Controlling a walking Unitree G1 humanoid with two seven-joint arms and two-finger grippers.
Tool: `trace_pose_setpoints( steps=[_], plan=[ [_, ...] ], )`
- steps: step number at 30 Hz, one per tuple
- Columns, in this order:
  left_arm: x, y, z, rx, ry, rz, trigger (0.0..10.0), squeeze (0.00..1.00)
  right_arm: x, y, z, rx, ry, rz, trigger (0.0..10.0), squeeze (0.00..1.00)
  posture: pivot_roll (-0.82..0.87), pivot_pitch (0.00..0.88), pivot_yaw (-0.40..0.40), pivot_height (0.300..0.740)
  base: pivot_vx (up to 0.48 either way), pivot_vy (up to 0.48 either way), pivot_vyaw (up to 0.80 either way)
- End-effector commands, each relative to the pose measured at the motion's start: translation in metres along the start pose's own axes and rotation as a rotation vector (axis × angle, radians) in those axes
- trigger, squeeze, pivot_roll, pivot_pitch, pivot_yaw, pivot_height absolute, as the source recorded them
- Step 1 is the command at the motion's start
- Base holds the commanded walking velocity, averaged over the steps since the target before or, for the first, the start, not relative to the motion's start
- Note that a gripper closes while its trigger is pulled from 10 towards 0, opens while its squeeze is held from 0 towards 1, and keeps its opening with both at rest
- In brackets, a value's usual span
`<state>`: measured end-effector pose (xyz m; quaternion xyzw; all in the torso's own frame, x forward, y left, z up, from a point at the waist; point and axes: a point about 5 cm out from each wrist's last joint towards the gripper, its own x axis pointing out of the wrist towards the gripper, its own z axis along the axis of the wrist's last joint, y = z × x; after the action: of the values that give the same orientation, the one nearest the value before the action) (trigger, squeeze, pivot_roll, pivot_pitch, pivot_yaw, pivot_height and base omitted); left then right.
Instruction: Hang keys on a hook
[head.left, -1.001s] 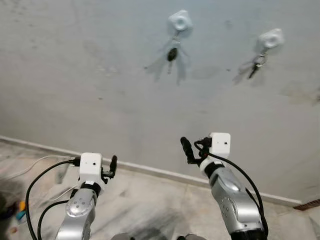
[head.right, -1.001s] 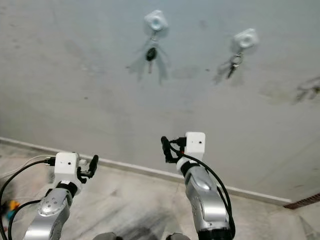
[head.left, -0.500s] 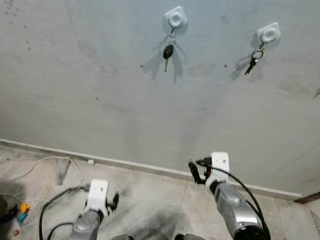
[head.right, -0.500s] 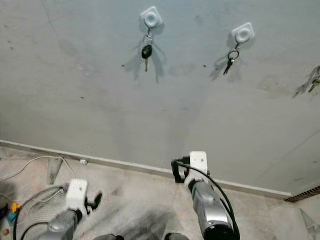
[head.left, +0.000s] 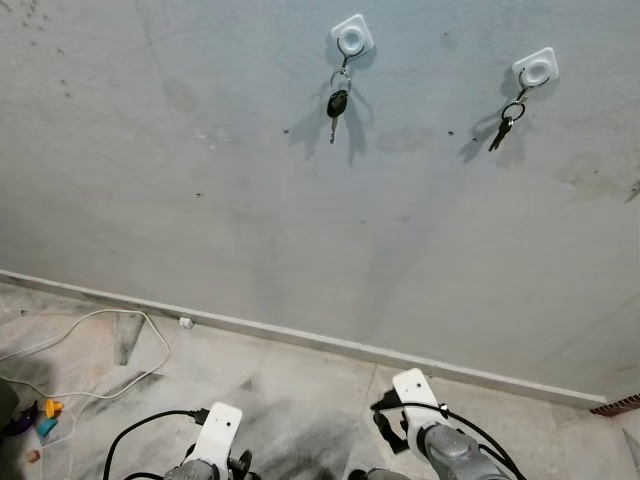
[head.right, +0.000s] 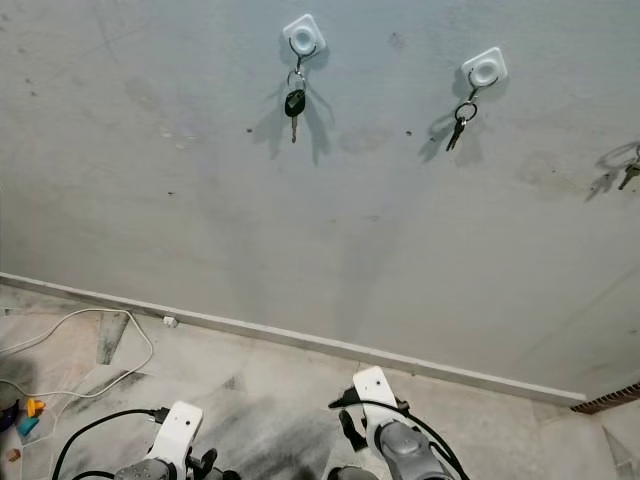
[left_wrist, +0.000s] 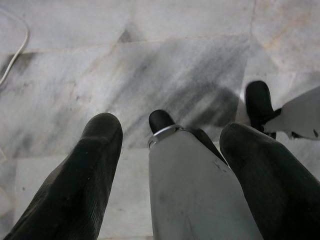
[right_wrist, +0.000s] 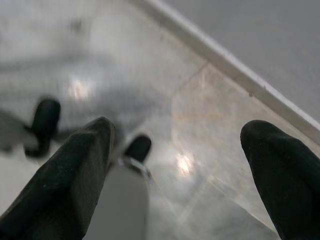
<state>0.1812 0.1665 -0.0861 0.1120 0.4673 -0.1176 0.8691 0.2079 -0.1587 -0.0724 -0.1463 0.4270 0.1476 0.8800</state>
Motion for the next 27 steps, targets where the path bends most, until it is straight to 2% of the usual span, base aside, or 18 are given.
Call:
trace_pose_setpoints(
  steps=[1,2,5,9,13,24,27],
  plan=[
    [-0.002,-0.006,-0.017,0.027,0.065,-0.012,10.0,0.0,-0.003,0.003,-0.018,-0.049,0.064,0.018,10.0,0.0,0.06,0.088,-0.057,0.74,0.0,0.0,0.8],
    [-0.002,-0.006,-0.019,0.032,0.075,-0.01,10.0,0.0,-0.004,0.004,-0.024,-0.083,0.084,0.028,10.0,0.0,0.06,0.088,-0.06,0.74,0.0,0.0,0.8],
    [-0.003,-0.006,-0.021,0.032,0.088,0.003,10.0,0.0,-0.005,0.006,-0.026,-0.098,0.095,0.043,10.0,0.0,0.06,0.089,-0.058,0.74,0.0,0.0,0.8],
    [-0.003,-0.007,-0.023,0.032,0.099,0.01,10.0,0.0,-0.003,0.009,-0.021,-0.071,0.071,0.051,10.0,0.0,0.06,0.09,-0.054,0.74,0.0,0.0,0.8],
    [-0.002,-0.009,-0.022,0.084,0.11,0.007,10.0,0.0,0.0,0.018,-0.012,-0.136,0.051,0.088,10.0,0.0,0.06,0.09,-0.049,0.74,0.0,0.0,0.8],
    [0.0,-0.013,-0.017,0.118,0.117,0.024,10.0,0.0,0.0,0.019,-0.011,-0.146,0.049,0.096,10.0,0.0,0.06,0.095,-0.041,0.74,0.0,0.0,0.8],
    [-0.002,-0.01,-0.023,0.125,0.12,0.033,10.0,0.0,-0.001,0.02,-0.013,-0.139,0.052,0.097,10.0,0.0,0.06,0.102,-0.035,0.74,0.0,0.0,0.8]
  ],
)
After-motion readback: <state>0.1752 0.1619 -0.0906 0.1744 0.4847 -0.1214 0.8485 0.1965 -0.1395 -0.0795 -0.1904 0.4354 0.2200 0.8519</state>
